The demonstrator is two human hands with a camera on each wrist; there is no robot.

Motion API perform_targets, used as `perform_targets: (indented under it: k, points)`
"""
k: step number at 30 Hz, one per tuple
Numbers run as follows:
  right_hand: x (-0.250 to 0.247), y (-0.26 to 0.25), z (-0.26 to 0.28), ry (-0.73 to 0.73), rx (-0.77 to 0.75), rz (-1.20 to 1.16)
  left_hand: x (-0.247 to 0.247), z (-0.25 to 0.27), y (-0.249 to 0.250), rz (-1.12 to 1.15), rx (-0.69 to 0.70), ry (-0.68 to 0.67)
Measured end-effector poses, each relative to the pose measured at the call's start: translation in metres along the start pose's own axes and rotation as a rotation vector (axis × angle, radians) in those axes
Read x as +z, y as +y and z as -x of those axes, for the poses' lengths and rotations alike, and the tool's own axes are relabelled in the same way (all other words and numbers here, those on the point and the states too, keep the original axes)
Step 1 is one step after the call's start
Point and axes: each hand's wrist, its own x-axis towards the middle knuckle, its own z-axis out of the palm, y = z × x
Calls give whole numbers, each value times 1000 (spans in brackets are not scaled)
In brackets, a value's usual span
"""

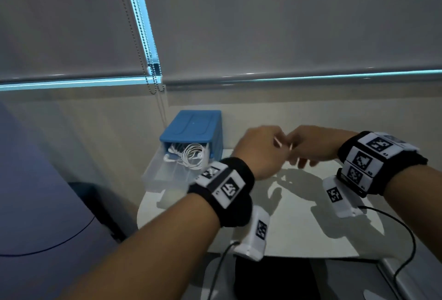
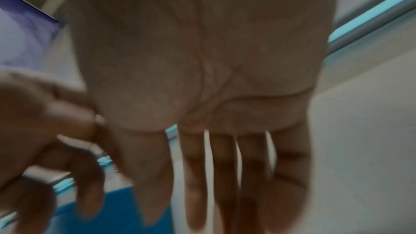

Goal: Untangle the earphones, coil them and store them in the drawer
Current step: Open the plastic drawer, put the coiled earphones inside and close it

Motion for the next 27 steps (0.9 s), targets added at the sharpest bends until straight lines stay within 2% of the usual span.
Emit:
perform_targets:
  k: [2,5,8,11,16,21,23,27]
  points:
    - [6,17,-8,-111,77,-18,24,-9,-9,-68,-148,-89]
    - [17,34,-23,-122,123,-25,45,-23,-35,-150,-342,-182]
    - [27,37,-43,-88,125,-61,52,-41,-54,-175,-527,-121]
    - [35,28,-65,-46,112,-62,57,-53,-61,-227,-654,-106]
    - [53,20,-102,44,109,-7,61,-67,-70,-350,-602,-251]
    - [61,14,-115,52,77,63,61,-77,-81,-318,-623,-206]
    - [61,12,-116,32,101,96,61,-78,-84,-333,-644,-240]
    - [60,10,-112,-9,132,76,65,-78,-84,-375,-561,-318]
